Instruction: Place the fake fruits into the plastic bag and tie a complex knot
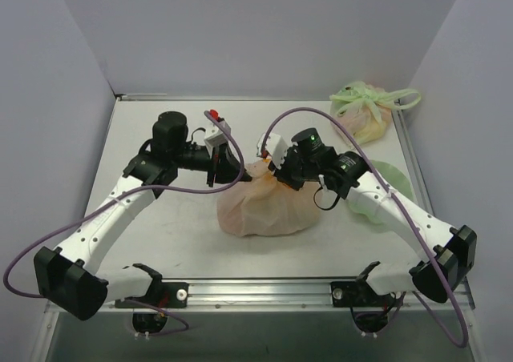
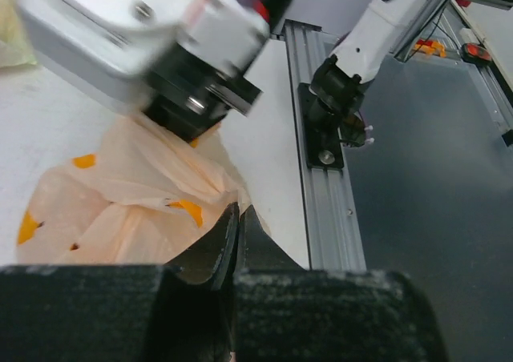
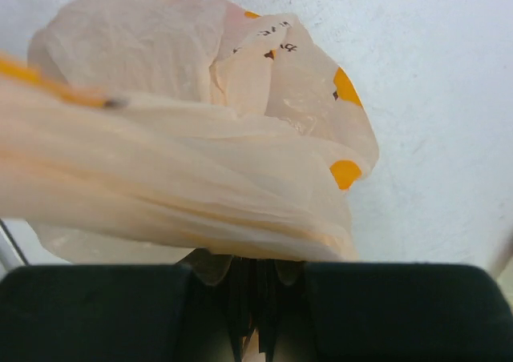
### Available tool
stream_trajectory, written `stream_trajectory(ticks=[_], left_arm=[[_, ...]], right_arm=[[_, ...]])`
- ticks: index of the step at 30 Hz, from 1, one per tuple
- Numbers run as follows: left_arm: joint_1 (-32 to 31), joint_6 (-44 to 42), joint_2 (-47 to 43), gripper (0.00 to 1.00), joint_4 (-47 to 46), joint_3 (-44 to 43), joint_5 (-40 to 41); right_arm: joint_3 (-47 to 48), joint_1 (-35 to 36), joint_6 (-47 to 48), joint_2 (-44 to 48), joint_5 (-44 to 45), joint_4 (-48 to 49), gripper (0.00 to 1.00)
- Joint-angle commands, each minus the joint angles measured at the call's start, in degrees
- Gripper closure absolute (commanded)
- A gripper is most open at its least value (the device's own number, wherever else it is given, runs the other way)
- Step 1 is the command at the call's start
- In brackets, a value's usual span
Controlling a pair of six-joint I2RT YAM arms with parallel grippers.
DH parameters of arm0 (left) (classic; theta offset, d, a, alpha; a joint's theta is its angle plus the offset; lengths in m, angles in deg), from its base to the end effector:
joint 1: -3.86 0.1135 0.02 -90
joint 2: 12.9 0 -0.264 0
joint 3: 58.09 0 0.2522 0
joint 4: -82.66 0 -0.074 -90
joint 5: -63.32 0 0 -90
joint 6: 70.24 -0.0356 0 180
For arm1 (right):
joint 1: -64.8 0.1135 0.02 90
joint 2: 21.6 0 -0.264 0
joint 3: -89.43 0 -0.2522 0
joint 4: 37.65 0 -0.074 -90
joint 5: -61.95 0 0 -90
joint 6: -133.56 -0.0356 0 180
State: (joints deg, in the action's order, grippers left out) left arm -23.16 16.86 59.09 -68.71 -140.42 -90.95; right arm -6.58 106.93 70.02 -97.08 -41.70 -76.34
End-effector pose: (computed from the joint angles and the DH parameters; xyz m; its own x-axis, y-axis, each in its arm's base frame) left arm 0.2272 -0.1519 0.3818 -0.2307 0.1423 -0.9626 0.9721 -0.0090 -0.2343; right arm 0.2147 0.2055 0.3518 0.0241 -0.5620 -0.8268 -0.8851 0.3724 -0.2790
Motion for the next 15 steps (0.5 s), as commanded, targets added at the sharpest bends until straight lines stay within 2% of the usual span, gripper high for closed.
stream_trajectory(ticks=[1,5,7,9,15], left_arm=[[-2.2,-1.4,-3.6,1.00,1.9,4.9,-2.1],[-9.1,0.6,-5.5,1.00,-0.3,9.2,6.4],[-11.8,2.6,-5.5,1.00,-2.9,10.2,13.7],[-14.2,2.6,-5.0,1.00,-5.3,12.1,16.7],[-21.5,-1.3,-1.4,1.00,-5.5,13.9,37.5]], right_arm=[[4.2,-2.0,-10.5,-1.1,-3.7,-1.6,1.00],[6.0,-3.1,-18.2,-2.7,-6.3,-2.6,1.00],[6.5,-3.1,-20.5,-3.3,-8.1,-2.8,1.00],[6.9,-2.9,-24.0,-3.6,-8.9,-2.9,1.00],[7.3,-3.1,-28.9,-3.6,-10.3,-3.0,1.00]])
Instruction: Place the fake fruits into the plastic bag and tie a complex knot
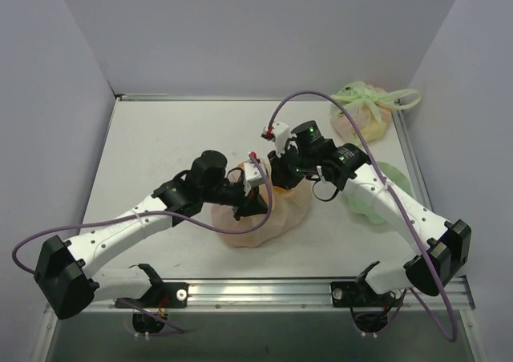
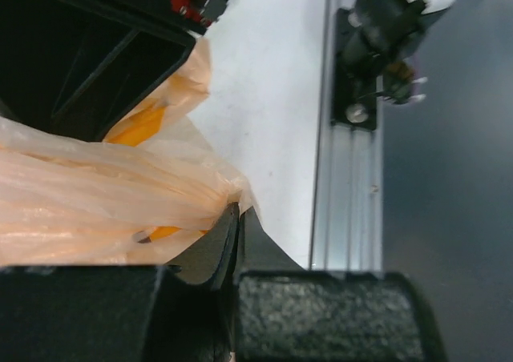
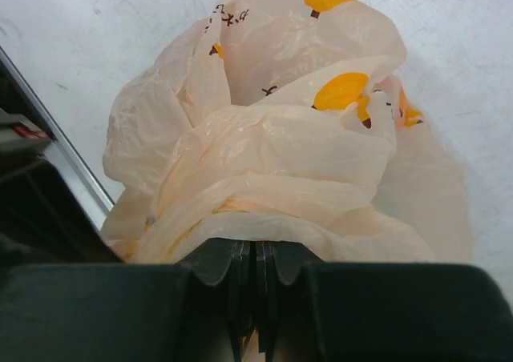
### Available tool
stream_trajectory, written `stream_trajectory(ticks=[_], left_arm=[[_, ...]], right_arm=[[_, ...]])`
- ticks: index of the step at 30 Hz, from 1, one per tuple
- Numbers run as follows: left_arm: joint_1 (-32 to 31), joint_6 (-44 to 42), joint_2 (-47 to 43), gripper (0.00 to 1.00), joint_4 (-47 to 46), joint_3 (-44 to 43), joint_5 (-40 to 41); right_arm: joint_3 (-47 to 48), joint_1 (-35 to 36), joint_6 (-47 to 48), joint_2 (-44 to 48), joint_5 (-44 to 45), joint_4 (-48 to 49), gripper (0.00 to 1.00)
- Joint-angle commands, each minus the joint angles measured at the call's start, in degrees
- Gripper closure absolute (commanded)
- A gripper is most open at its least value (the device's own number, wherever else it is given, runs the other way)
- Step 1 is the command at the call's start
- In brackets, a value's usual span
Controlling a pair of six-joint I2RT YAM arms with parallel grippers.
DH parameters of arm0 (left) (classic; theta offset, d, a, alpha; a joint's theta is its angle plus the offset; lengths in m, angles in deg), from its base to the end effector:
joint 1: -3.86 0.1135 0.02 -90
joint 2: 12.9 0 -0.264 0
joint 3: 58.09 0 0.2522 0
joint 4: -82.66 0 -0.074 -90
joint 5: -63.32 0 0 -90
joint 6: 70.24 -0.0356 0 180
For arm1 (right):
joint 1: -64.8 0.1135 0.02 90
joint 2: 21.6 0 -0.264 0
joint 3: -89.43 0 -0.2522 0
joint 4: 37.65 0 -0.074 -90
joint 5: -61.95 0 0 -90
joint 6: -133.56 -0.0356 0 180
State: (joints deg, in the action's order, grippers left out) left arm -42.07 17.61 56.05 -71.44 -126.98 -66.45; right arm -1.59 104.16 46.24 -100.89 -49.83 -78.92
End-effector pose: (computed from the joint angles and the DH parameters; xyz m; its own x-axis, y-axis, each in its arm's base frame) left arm 0.1704 -0.2088 0.3152 -0.2685 0.3188 -0.9090 0.9630 0.1095 -0.2461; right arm 0.2319 0.2073 0.3593 -0.3655 -0.3560 -0.8601 -0.8513 0.5014 0.1543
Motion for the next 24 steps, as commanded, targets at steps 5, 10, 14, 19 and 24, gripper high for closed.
stream_trajectory(ticks=[5,10,14,19,24], left_arm=[[-6.9,-7.2,4.8,1.00,-3.9,1.3,32.5],[-5.8,-10.4,4.7,1.00,-5.4,4.0,41.3],[-3.1,-12.2,1.7,1.00,-8.6,6.7,33.6],[-2.8,-13.1,1.3,1.00,-10.4,7.0,27.2],[-1.7,-12.1,0.8,1.00,-11.3,7.7,24.9]], right_arm=[[2.2,-0.8,-8.2,0.6,-3.7,-0.5,1.00],[0.4,-3.8,-10.3,2.6,-8.4,-1.4,1.00],[-0.2,-4.9,-5.6,3.4,-19.2,-5.4,0.79],[6.1,-13.4,-1.4,1.9,-31.5,-8.7,0.43],[19.6,-21.6,0.6,-7.0,-28.7,-7.6,0.51]])
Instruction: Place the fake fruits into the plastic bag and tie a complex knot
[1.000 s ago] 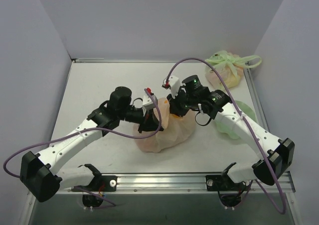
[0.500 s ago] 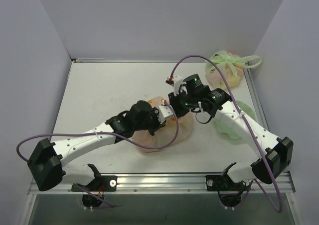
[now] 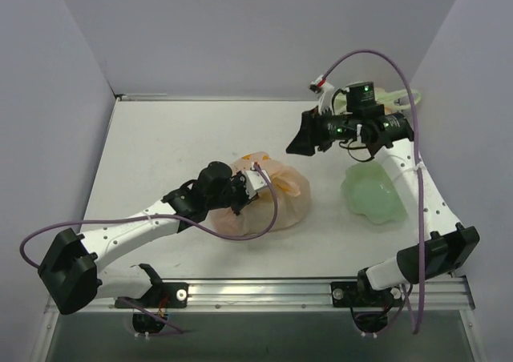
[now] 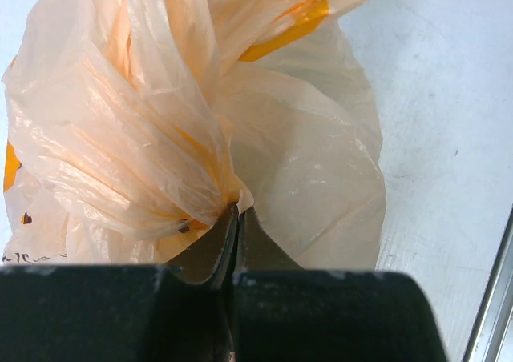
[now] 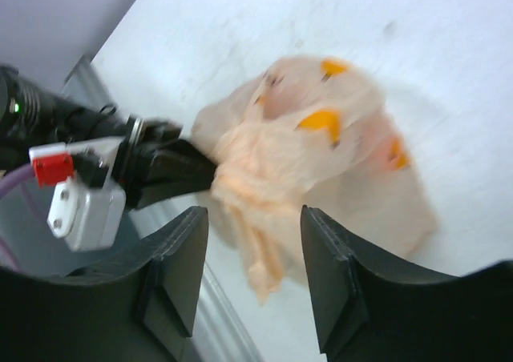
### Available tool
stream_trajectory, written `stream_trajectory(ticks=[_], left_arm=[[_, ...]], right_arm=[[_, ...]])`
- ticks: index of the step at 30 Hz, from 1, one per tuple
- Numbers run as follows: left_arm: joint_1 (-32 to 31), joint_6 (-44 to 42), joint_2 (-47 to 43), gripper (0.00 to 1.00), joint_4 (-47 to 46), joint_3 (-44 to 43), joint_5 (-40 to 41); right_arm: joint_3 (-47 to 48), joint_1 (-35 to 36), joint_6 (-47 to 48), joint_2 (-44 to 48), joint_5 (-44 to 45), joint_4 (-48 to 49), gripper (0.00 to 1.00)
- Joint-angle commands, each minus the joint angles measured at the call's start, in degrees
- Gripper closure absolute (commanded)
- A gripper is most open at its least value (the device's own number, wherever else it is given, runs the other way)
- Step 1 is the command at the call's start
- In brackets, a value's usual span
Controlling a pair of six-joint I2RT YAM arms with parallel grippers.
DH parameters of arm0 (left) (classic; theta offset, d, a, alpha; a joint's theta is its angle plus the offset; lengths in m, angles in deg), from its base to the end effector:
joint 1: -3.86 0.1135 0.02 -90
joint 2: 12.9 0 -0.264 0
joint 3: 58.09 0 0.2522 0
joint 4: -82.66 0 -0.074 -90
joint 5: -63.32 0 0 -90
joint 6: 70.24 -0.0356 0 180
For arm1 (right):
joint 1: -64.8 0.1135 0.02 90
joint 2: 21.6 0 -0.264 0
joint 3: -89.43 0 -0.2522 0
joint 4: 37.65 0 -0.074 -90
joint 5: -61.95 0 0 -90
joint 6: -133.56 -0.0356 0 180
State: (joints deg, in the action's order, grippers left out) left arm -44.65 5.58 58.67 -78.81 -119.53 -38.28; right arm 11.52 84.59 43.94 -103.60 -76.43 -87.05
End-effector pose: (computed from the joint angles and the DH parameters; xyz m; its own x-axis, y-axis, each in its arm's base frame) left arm 0.1804 -0.2147 0.2674 -0.0997 0.4749 -0.8744 0.9026 0.4130 0.1215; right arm 0.2782 0.1284 0.4138 -0.4551 -0.1684 -0.8744 -0.8413 0.4031 0.3602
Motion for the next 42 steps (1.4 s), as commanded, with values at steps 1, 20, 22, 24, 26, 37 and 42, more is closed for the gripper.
stream_trajectory(ticks=[1,20,22,24,26,37,42], left_arm=[[1.0,0.2,-1.8,1.00,-3.9,0.3,-3.4],[5.9,5.2,0.7,1.00,-9.0,0.6,-3.9],[6.9,6.2,0.2,1.00,-9.6,0.9,-7.1],[8.3,7.8,-0.6,1.00,-11.4,2.1,-10.0],[9.0,9.4,-2.0,1.00,-13.5,3.0,-14.5],[12.0,17.3,-6.6,1.00,-15.7,9.2,-31.1],[12.3,20.1,-5.4,1.00,-19.2,10.2,-30.3]], right_arm=[[7.1,-2.0,5.0,-5.9,-1.3,1.3,0.54],[-11.3,6.8,8.2,-14.3,-11.7,6.5,0.81],[-13.6,7.6,5.3,-13.4,-12.1,8.5,0.81],[-16.7,9.1,2.9,-11.7,-12.2,10.6,0.82],[-19.0,10.2,-0.4,-10.1,-12.1,14.7,0.81],[-22.9,3.5,2.9,-1.4,-0.2,11.0,0.65],[-22.9,4.2,-0.3,1.1,4.3,14.8,0.57]])
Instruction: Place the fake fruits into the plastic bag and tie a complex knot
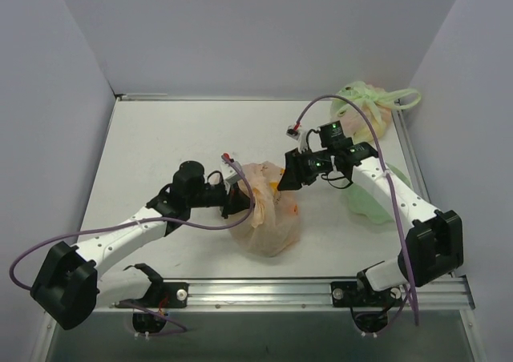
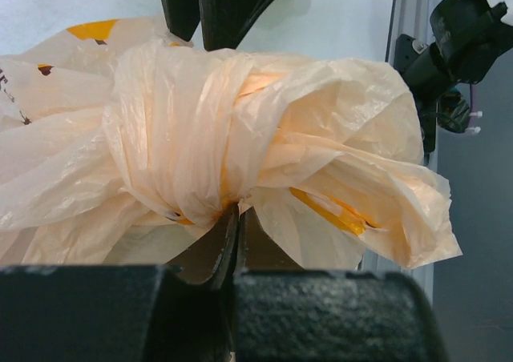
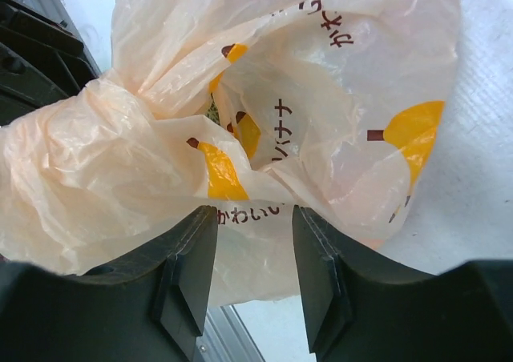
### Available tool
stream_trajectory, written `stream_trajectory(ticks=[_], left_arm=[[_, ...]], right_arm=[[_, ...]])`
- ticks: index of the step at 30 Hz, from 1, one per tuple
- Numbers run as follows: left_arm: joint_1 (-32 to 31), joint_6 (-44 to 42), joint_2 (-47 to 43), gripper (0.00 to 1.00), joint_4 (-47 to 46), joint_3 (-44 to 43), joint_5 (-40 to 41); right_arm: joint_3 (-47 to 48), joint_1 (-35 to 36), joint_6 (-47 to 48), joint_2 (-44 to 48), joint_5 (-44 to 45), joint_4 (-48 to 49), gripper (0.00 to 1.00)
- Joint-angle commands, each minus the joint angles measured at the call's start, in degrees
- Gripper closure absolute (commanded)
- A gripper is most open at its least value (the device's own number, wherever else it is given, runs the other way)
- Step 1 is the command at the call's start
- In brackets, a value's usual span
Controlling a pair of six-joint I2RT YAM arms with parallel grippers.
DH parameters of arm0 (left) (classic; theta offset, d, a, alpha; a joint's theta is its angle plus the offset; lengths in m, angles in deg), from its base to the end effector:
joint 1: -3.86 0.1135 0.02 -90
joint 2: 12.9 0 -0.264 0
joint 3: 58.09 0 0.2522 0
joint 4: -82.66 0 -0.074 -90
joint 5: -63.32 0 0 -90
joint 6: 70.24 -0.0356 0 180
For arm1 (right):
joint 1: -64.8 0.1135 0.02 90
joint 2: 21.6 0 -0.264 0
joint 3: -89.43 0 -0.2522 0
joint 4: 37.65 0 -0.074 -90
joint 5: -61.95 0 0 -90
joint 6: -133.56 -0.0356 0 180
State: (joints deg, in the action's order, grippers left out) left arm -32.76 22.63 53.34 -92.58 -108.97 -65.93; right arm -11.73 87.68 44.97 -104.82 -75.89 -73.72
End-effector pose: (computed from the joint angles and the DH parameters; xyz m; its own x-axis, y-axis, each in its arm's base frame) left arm 0.1890 -0.1685 0.2534 -0.3227 0.1916 -0.9269 0.9238 0.2771 -0.2644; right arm 0.2798 0.1467 0.2929 -0.5783 -0.2620 -0.7726 -0.7951 0.3927 0.4621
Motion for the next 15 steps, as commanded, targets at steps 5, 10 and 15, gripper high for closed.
stream_trajectory(ticks=[5,10,15], left_arm=[[0.9,4.2,2.8,1.00,-6.5,-1.7,1.3],[1.1,6.3,5.5,1.00,-10.2,-1.9,2.9],[2.2,9.5,6.7,1.00,-13.2,-2.3,6.6]], right_arm=[[0.7,1.2,-3.3,2.1,4.6,4.4,0.59],[-0.6,3.7,-4.1,-1.1,6.1,9.1,0.59],[-2.1,6.5,-4.6,-2.1,0.5,9.2,0.55]])
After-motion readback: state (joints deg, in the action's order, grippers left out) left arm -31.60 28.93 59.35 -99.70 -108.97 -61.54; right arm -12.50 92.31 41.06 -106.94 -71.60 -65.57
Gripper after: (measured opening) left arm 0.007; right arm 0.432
